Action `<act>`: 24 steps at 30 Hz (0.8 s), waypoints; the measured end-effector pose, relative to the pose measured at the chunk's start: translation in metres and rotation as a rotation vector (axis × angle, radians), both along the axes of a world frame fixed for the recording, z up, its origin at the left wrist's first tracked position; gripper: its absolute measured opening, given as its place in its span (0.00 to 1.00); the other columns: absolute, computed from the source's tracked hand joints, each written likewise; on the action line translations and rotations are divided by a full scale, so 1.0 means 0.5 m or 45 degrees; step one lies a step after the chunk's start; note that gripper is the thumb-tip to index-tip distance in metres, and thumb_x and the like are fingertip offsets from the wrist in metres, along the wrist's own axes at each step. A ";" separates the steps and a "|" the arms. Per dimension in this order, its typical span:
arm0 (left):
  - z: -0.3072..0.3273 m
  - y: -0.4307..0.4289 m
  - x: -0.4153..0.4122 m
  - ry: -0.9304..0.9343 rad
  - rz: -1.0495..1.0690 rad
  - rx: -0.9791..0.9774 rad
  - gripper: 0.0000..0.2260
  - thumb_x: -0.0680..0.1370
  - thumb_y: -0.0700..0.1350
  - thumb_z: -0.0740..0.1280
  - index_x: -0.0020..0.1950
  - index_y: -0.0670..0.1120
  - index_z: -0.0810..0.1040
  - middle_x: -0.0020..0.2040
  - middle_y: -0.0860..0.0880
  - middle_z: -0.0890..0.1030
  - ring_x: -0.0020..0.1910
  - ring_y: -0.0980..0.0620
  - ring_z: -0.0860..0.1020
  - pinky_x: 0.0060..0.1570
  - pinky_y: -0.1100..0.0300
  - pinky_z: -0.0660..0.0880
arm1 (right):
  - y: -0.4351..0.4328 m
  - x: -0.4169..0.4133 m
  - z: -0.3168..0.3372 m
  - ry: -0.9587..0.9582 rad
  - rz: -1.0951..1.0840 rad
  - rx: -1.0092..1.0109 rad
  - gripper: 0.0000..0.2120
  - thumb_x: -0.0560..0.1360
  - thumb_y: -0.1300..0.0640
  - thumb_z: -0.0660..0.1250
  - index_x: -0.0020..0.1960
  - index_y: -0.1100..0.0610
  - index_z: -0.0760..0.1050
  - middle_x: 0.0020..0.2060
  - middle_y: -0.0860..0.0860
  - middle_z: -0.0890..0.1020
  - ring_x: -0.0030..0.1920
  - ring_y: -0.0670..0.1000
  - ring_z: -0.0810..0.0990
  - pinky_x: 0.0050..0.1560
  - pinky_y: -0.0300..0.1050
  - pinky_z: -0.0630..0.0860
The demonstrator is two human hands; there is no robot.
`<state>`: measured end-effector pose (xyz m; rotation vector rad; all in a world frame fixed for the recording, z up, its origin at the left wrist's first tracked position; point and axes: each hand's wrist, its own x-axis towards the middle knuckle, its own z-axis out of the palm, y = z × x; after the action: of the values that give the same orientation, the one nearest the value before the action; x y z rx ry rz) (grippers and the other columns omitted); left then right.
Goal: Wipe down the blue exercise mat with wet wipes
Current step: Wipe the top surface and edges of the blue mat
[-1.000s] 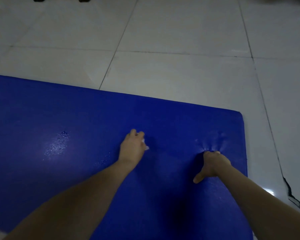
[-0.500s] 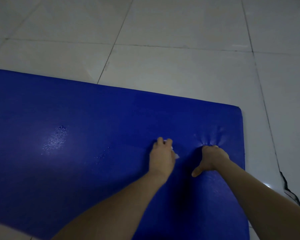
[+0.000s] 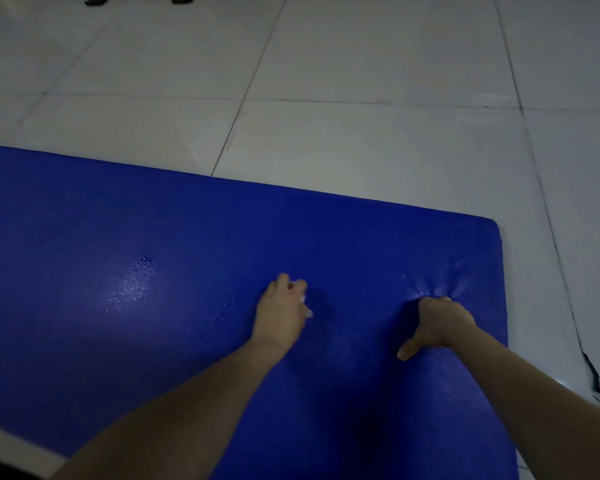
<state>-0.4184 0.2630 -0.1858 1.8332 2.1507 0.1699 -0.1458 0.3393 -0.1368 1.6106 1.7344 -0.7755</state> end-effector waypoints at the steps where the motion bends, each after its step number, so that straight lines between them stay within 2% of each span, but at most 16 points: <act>1: 0.000 -0.002 -0.033 0.021 0.113 0.016 0.12 0.76 0.49 0.74 0.49 0.47 0.72 0.52 0.47 0.72 0.46 0.48 0.72 0.46 0.51 0.76 | 0.000 0.000 0.000 0.000 0.005 0.002 0.45 0.51 0.29 0.80 0.56 0.51 0.65 0.61 0.53 0.73 0.57 0.53 0.74 0.55 0.50 0.77; 4: -0.008 -0.009 -0.092 0.001 0.450 0.093 0.12 0.76 0.47 0.74 0.48 0.45 0.72 0.49 0.45 0.73 0.44 0.47 0.72 0.44 0.49 0.77 | 0.000 0.000 -0.002 -0.011 0.015 -0.004 0.48 0.52 0.29 0.80 0.62 0.53 0.67 0.62 0.53 0.72 0.59 0.54 0.74 0.57 0.50 0.77; 8: -0.010 -0.019 -0.062 -0.042 0.547 0.135 0.09 0.78 0.44 0.72 0.48 0.45 0.71 0.51 0.43 0.73 0.44 0.47 0.71 0.45 0.49 0.76 | 0.001 -0.002 -0.001 -0.024 0.018 -0.012 0.47 0.51 0.29 0.81 0.58 0.53 0.66 0.61 0.53 0.73 0.60 0.54 0.74 0.59 0.52 0.78; 11: -0.006 -0.028 0.005 -0.093 0.409 0.111 0.08 0.79 0.46 0.70 0.50 0.45 0.73 0.52 0.45 0.73 0.46 0.49 0.71 0.46 0.51 0.76 | 0.002 -0.002 -0.003 -0.028 0.015 -0.014 0.49 0.52 0.30 0.81 0.62 0.54 0.68 0.62 0.54 0.73 0.61 0.55 0.74 0.59 0.52 0.77; 16: 0.000 -0.049 0.164 -0.206 0.084 0.071 0.09 0.78 0.49 0.69 0.53 0.48 0.74 0.54 0.48 0.72 0.48 0.50 0.72 0.51 0.55 0.74 | -0.001 0.004 -0.006 -0.022 0.012 0.018 0.46 0.51 0.30 0.81 0.58 0.53 0.67 0.62 0.55 0.73 0.60 0.55 0.75 0.57 0.52 0.77; 18: 0.000 -0.067 0.228 -0.228 -0.072 0.052 0.10 0.77 0.49 0.70 0.54 0.47 0.74 0.55 0.47 0.73 0.49 0.48 0.73 0.52 0.54 0.73 | -0.004 0.005 -0.011 -0.016 0.029 0.022 0.50 0.52 0.30 0.81 0.63 0.55 0.67 0.63 0.56 0.72 0.60 0.57 0.74 0.56 0.52 0.76; 21: 0.000 -0.085 0.275 -0.249 -0.242 0.013 0.09 0.76 0.44 0.70 0.54 0.46 0.76 0.55 0.45 0.73 0.49 0.46 0.74 0.51 0.51 0.75 | -0.002 -0.003 -0.008 -0.033 -0.022 -0.041 0.54 0.56 0.33 0.81 0.71 0.58 0.62 0.67 0.59 0.66 0.61 0.59 0.74 0.57 0.54 0.78; 23: 0.005 -0.080 0.264 -0.193 -0.319 -0.017 0.08 0.77 0.42 0.71 0.54 0.44 0.76 0.54 0.45 0.73 0.49 0.46 0.73 0.52 0.50 0.76 | -0.006 -0.010 -0.001 -0.066 -0.035 -0.085 0.51 0.60 0.35 0.80 0.71 0.58 0.60 0.68 0.60 0.63 0.60 0.59 0.74 0.56 0.53 0.78; 24: 0.008 -0.079 0.249 -0.156 -0.346 -0.024 0.07 0.77 0.42 0.71 0.53 0.44 0.76 0.54 0.45 0.73 0.49 0.46 0.73 0.52 0.49 0.76 | -0.013 -0.015 0.007 -0.078 -0.019 -0.110 0.47 0.61 0.35 0.79 0.68 0.56 0.63 0.68 0.59 0.64 0.59 0.58 0.75 0.55 0.52 0.79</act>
<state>-0.2940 0.2234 -0.1816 2.0249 1.7953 0.1932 -0.1534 0.3328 -0.1331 1.5747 1.6258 -0.7897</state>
